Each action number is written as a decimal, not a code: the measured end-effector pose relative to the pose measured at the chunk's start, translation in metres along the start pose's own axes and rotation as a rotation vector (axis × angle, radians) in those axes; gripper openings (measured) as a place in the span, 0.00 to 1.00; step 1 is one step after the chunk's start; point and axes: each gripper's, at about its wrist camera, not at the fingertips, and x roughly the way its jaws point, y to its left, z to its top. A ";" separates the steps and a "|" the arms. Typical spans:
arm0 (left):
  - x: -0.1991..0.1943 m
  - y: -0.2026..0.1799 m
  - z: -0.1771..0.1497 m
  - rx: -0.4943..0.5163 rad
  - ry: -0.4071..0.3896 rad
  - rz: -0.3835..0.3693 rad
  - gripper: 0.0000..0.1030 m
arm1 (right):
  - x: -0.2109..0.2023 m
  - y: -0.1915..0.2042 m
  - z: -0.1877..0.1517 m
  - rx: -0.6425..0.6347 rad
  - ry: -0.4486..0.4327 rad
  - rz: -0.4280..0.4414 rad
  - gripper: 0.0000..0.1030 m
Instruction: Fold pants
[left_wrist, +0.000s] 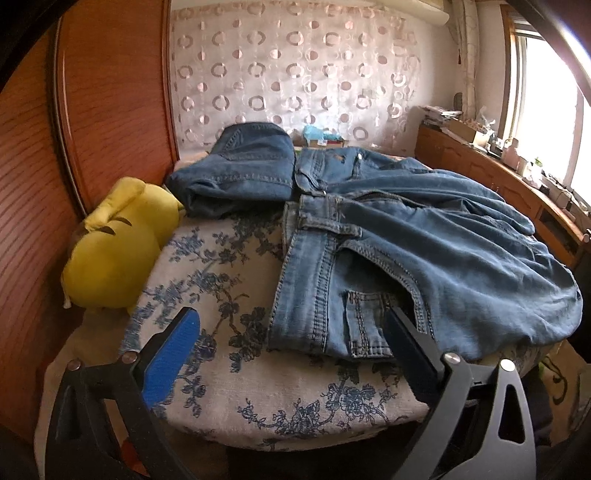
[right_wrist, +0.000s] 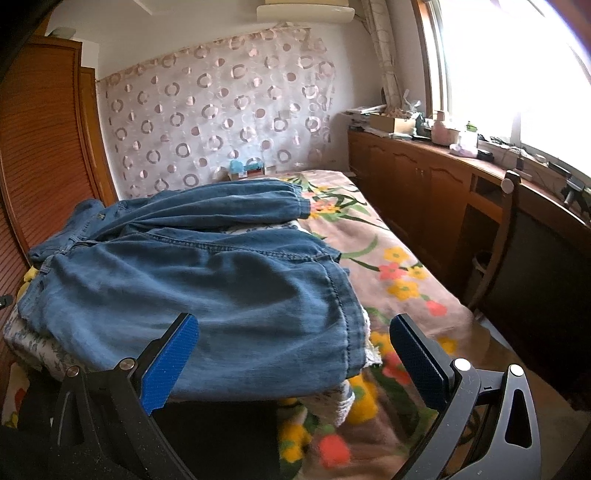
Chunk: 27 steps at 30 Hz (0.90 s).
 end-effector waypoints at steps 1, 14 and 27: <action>0.003 0.001 -0.001 -0.004 0.008 -0.008 0.91 | 0.001 -0.004 0.001 0.002 0.002 -0.002 1.00; 0.032 0.009 -0.013 -0.052 0.084 -0.056 0.58 | 0.013 -0.013 0.014 0.023 0.040 0.000 1.00; 0.034 0.007 -0.013 -0.027 0.081 -0.037 0.58 | 0.036 -0.037 0.015 0.043 0.142 0.037 0.90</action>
